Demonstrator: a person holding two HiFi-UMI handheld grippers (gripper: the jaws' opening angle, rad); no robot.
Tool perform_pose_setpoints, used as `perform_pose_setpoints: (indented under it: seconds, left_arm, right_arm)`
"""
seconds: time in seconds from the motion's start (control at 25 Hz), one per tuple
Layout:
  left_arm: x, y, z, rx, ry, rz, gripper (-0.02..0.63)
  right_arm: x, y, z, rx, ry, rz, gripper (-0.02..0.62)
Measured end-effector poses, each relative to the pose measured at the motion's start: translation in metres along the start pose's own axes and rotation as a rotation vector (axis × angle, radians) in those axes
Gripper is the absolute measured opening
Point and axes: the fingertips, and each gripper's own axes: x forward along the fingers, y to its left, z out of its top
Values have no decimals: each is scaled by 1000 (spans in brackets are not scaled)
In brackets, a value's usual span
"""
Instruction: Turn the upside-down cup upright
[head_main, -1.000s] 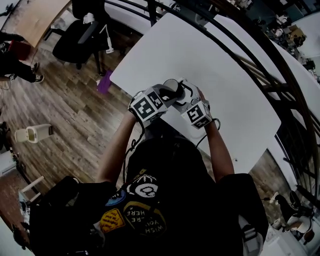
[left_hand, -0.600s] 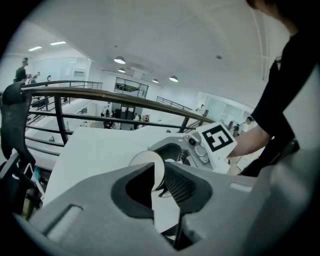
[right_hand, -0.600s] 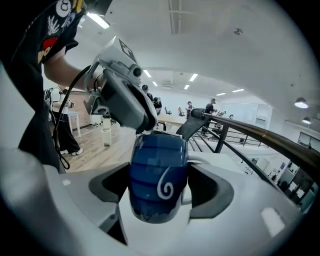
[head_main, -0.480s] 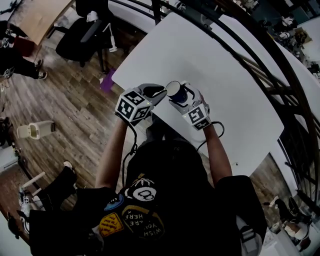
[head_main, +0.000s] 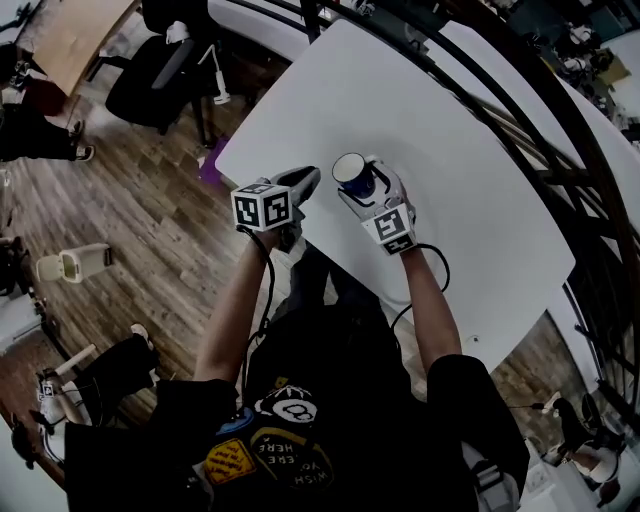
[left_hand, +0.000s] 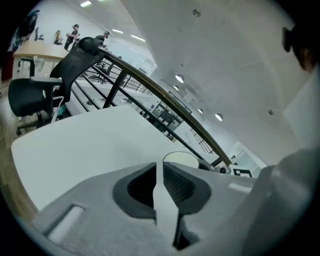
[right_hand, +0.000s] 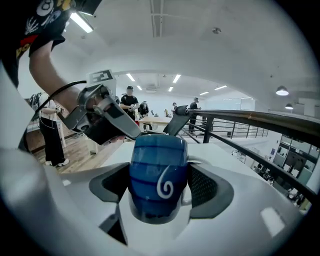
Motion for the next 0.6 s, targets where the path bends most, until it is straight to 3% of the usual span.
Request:
perform_pose_setpoints:
  seconds: [0.28, 0.48, 0.6]
  left_arm:
    - [56, 18, -10, -39, 2, 81, 6]
    - [96, 10, 0, -10, -30, 9, 3]
    - [109, 8, 6, 44, -69, -4, 5]
  right_arm:
    - [8, -25, -21, 48, -34, -59, 368]
    - [7, -42, -26, 71, -97, -73, 368]
    - [13, -56, -38, 60, -71, -107, 368]
